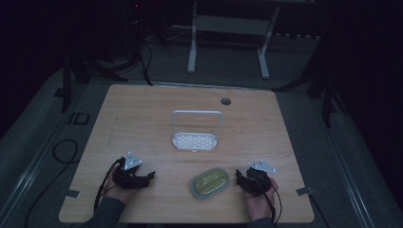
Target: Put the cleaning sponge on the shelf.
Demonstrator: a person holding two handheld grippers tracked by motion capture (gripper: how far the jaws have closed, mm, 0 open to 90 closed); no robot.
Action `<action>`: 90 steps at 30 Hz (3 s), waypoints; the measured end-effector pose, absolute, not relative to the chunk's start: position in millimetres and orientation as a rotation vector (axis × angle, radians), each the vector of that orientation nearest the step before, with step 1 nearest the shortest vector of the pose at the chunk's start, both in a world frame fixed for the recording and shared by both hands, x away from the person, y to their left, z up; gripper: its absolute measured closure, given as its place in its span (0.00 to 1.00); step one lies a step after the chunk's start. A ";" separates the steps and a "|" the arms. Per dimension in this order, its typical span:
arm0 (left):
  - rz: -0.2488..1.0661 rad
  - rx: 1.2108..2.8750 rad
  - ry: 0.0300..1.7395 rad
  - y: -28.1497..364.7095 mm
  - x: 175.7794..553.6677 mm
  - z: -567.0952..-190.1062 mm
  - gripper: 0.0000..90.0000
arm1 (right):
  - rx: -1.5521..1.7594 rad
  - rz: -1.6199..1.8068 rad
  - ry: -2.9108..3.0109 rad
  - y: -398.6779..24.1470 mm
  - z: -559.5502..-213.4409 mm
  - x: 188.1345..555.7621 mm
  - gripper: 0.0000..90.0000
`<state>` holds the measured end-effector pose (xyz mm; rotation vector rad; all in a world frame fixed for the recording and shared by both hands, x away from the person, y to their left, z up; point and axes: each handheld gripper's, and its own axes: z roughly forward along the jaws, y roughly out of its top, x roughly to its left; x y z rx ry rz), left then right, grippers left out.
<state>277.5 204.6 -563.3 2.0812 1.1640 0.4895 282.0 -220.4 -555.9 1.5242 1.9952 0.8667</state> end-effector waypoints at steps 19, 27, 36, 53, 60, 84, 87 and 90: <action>0.488 2.081 1.165 204.5 277.4 -563.3 0.25 | 1.342 1.072 2.055 -212.4 -523.9 259.6 0.82; 0.489 2.082 1.164 204.6 277.4 -563.3 0.25 | 1.210 1.094 2.131 -191.2 -511.0 250.1 0.97; 0.489 2.082 1.164 204.6 277.4 -563.2 0.25 | 1.081 1.130 2.203 -159.5 -499.5 244.2 1.00; 0.490 2.081 1.166 204.5 277.4 -563.2 0.25 | 0.967 1.155 2.342 -103.0 -512.7 235.4 1.00; 0.490 2.081 1.166 204.5 277.4 -563.3 0.25 | 0.955 1.129 2.376 -100.5 -519.0 230.8 1.00; 0.490 2.079 1.168 204.2 277.3 -563.3 0.25 | 1.106 1.035 2.296 -177.1 -515.9 215.0 0.98; 0.491 2.079 1.168 204.2 277.3 -563.3 0.25 | 1.136 1.019 2.276 -188.0 -515.4 217.5 0.98; 0.491 2.079 1.169 204.1 277.3 -563.3 0.25 | 1.173 1.006 2.255 -197.5 -515.1 221.1 0.97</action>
